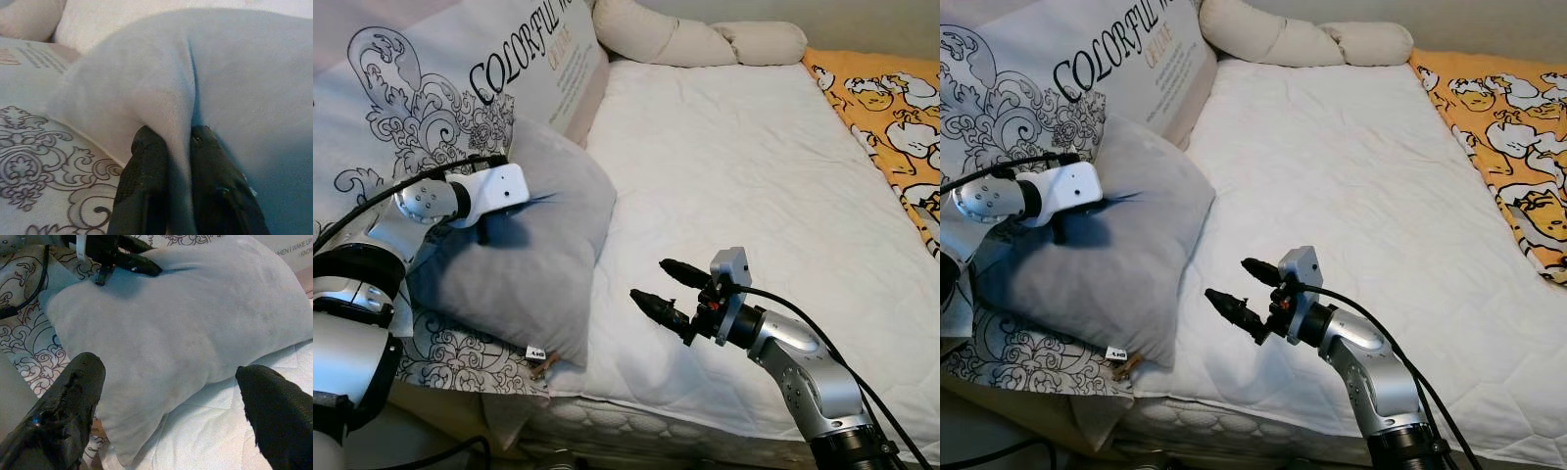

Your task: Clean up the room

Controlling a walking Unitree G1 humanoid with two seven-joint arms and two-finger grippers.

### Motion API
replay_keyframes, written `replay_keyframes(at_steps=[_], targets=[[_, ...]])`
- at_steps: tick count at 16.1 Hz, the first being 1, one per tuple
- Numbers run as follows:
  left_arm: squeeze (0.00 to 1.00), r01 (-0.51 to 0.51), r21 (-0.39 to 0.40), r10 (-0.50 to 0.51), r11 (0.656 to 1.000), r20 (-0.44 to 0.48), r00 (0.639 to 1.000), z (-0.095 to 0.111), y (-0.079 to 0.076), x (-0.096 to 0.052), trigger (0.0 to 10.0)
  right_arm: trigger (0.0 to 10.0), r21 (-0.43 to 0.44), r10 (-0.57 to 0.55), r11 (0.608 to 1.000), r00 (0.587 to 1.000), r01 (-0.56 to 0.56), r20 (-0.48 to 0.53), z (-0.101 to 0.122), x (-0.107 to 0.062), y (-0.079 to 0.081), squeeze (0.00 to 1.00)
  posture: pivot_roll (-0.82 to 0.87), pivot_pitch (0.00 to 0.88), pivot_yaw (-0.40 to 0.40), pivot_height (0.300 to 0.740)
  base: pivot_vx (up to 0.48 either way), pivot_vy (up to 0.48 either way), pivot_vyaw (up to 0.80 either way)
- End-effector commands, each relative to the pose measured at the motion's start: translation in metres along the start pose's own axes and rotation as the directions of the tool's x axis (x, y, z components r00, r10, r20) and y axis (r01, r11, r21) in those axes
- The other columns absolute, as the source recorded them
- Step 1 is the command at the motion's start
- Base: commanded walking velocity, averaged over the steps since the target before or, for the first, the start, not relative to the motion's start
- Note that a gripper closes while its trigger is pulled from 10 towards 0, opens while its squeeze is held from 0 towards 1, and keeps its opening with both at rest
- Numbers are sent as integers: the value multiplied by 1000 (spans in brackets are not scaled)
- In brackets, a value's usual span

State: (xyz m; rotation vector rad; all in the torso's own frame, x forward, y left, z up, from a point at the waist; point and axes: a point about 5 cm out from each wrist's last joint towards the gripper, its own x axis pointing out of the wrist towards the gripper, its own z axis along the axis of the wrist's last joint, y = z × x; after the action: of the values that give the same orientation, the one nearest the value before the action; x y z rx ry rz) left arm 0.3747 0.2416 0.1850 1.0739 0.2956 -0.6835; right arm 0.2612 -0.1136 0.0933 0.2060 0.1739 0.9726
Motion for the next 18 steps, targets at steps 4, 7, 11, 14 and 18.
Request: replay_keyframes(at_steps=[4,7,11,14,18], targets=[[1000,-52,-228,96,972,187,978,14,16,-8,10000,10000,1,-30,1000,1000,30,-3,-2,-5,-2,1000,4,0,6,740,0,0,0],[1000,-33,-462,229,886,375,899,34,15,-8,10000,10000,83,-99,992,991,91,87,4,-7,-8,1000,5,0,2,740,0,0,0],[1000,-45,-688,454,724,427,782,61,-22,-6,10000,10000,57,-295,955,930,290,221,21,-14,-21,1000,-19,0,6,740,0,0,0],[1000,-104,-752,499,651,320,805,69,-60,-8,10000,10000,65,-490,869,836,490,248,19,-15,-26,1000,-10,0,-8,740,0,-356,0],[1000,-240,-791,518,562,111,848,48,-97,-14,10000,10000,104,-584,810,774,578,246,19,-13,-28,1000,-8,0,-20,740,0,-390,0]])
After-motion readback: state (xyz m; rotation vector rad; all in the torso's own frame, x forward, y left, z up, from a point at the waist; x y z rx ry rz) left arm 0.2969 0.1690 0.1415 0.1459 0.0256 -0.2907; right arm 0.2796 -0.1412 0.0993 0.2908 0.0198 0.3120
